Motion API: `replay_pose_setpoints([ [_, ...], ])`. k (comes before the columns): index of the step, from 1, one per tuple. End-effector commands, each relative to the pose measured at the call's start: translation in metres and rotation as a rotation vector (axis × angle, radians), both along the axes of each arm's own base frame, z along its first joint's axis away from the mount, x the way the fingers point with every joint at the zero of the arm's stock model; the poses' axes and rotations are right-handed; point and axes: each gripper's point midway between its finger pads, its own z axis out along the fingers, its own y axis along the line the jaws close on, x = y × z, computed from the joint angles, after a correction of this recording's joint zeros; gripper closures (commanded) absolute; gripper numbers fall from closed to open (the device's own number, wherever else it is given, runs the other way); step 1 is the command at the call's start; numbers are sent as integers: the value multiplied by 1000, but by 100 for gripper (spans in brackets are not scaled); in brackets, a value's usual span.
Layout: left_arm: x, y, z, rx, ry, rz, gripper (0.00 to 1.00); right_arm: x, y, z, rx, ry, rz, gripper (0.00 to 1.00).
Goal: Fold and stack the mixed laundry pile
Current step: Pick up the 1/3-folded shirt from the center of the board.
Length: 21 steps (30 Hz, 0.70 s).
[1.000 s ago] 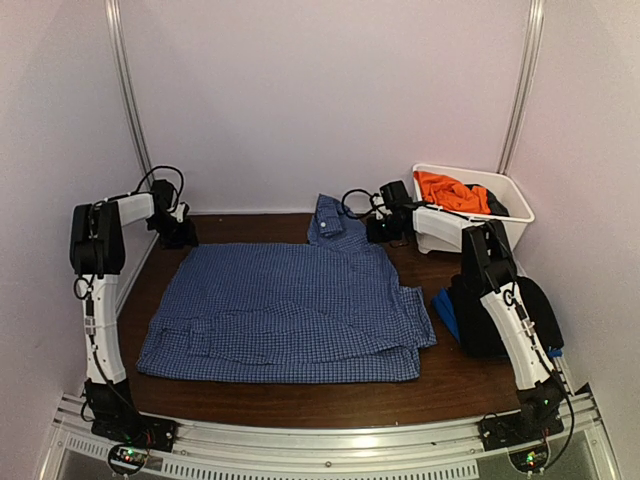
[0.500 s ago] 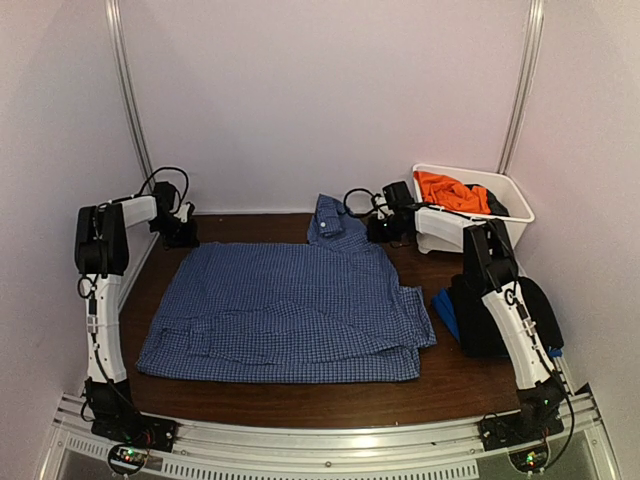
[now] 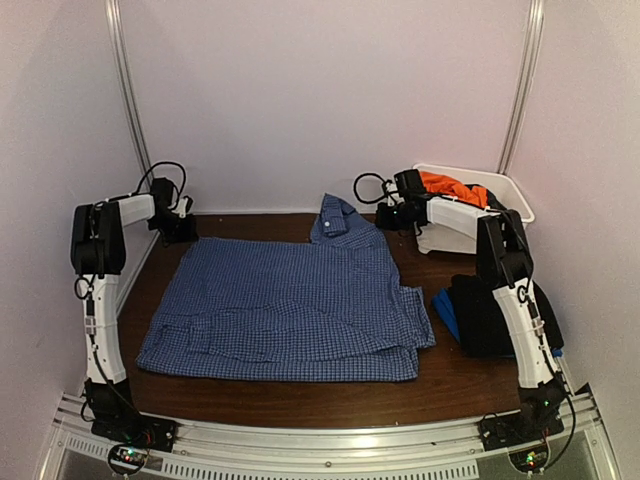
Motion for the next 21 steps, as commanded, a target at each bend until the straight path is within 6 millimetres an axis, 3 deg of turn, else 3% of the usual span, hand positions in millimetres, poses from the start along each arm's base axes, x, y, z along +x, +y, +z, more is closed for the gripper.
replay_pose_setpoints([
  [1,11,0,40,0,-114,8,100,4,-1,42,32,-79,1,100],
  [11,-2,-3,56,-14,-147,1,100,-8,6,49,86,-68,34,100],
  [15,-12,-1,65,-6,-161,15,100,-19,6,59,110,-79,45,100],
  [21,-30,0,62,0,-158,31,100,-40,6,71,138,-87,58,100],
])
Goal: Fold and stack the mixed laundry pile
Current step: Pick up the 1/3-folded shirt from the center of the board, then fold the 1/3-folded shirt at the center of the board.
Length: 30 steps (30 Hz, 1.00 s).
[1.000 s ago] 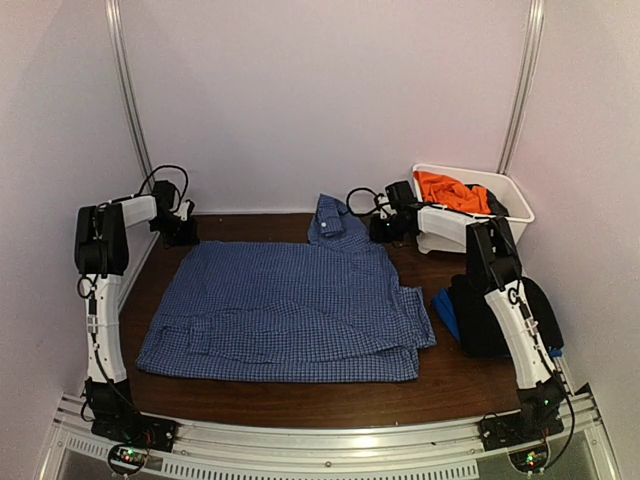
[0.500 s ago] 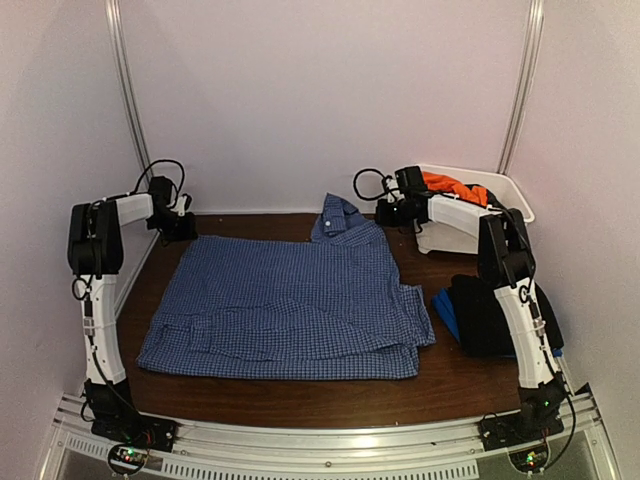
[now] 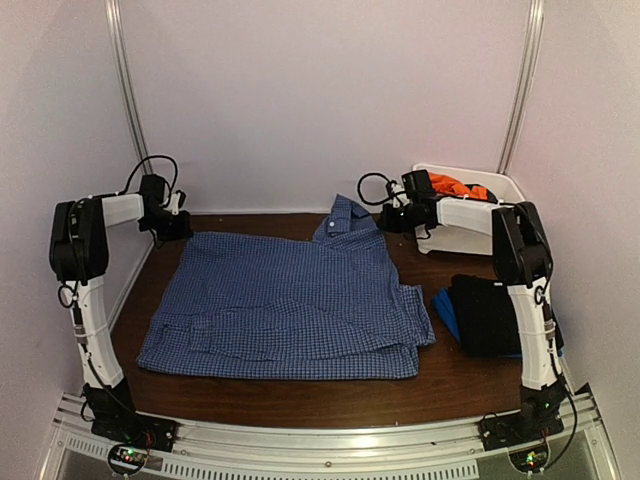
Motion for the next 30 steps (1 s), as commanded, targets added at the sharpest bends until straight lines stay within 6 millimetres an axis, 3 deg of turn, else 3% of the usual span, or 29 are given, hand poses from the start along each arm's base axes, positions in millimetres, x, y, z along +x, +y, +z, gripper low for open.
replay_pose_setpoints([
  [1,-2,2,21,9,-80,20,100,-8,3,51,68,-96,15,100],
  [8,-23,10,22,41,-84,60,100,-31,1,57,91,-88,18,100],
  [18,-63,14,40,59,-142,111,100,-75,10,74,114,-103,53,100],
  [25,-99,24,26,102,-91,171,100,-106,15,85,121,-113,65,100],
  [30,-120,33,20,130,-73,227,100,-133,18,80,110,-98,81,100],
])
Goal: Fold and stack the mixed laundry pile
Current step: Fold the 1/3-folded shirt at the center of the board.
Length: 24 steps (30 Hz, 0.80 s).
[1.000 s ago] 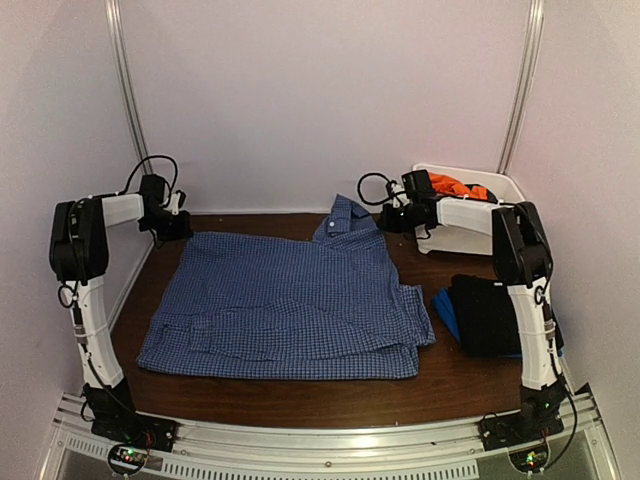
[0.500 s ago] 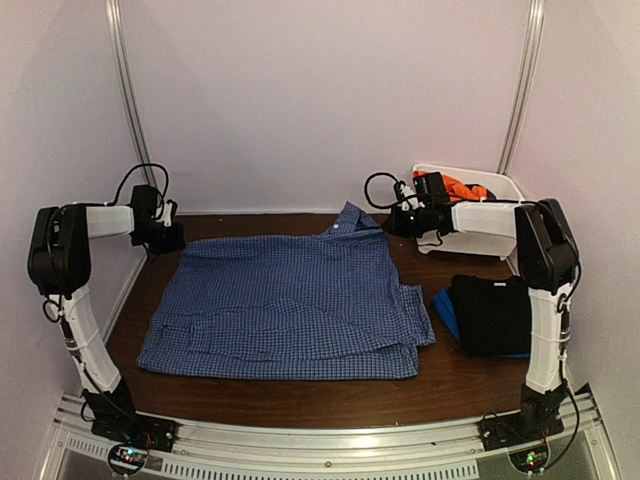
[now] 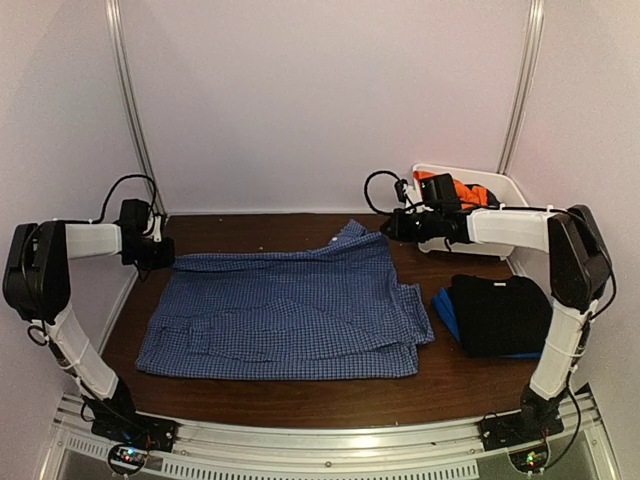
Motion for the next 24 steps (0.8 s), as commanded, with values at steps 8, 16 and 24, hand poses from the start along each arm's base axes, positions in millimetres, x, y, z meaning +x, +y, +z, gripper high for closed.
replay_pose_setpoints([
  [8,-33,20,22,84,-65,119,100,-56,0,-14,-1,35,11,100],
  [16,-56,17,1,115,1,121,100,-80,5,-42,-7,90,25,100],
  [24,-76,25,-21,189,75,151,100,-89,0,-63,-30,133,14,100],
])
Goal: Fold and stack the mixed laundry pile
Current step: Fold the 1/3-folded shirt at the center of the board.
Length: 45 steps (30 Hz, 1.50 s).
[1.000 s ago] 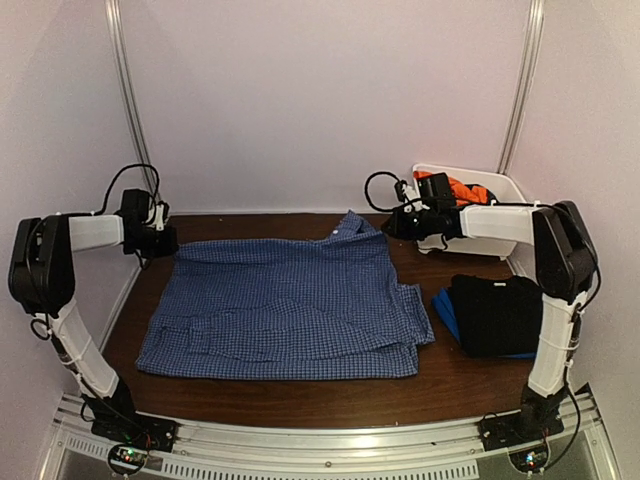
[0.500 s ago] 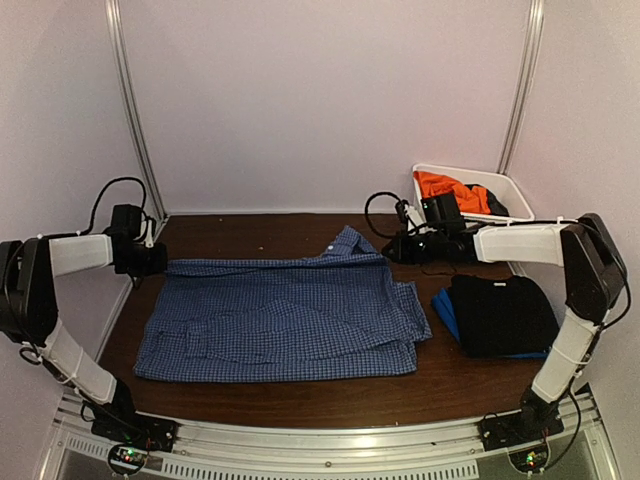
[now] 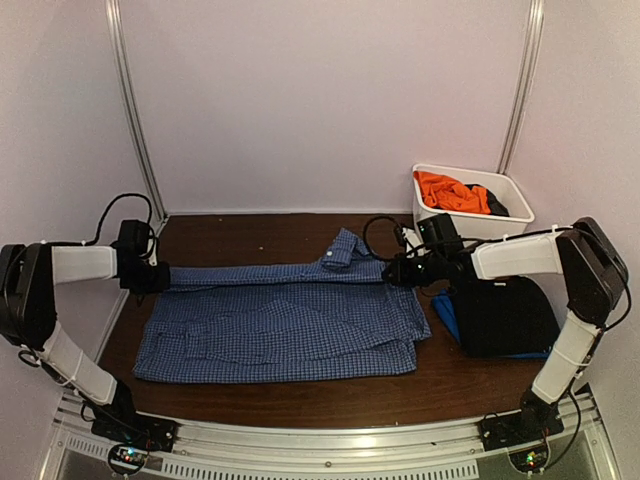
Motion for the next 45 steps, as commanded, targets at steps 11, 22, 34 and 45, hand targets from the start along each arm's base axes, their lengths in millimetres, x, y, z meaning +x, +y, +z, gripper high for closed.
replay_pose_setpoints([
  [11,8,-2,24,81,-62,-26,100,-3,6,22,25,-37,18,100],
  [22,-16,5,33,64,-12,65,67,-34,14,-4,-22,55,102,100],
  [34,-9,-16,12,-160,-1,175,61,-41,5,-31,-81,99,107,100],
  [45,-21,-17,-18,-294,23,364,63,-34,10,-22,-70,83,109,100],
])
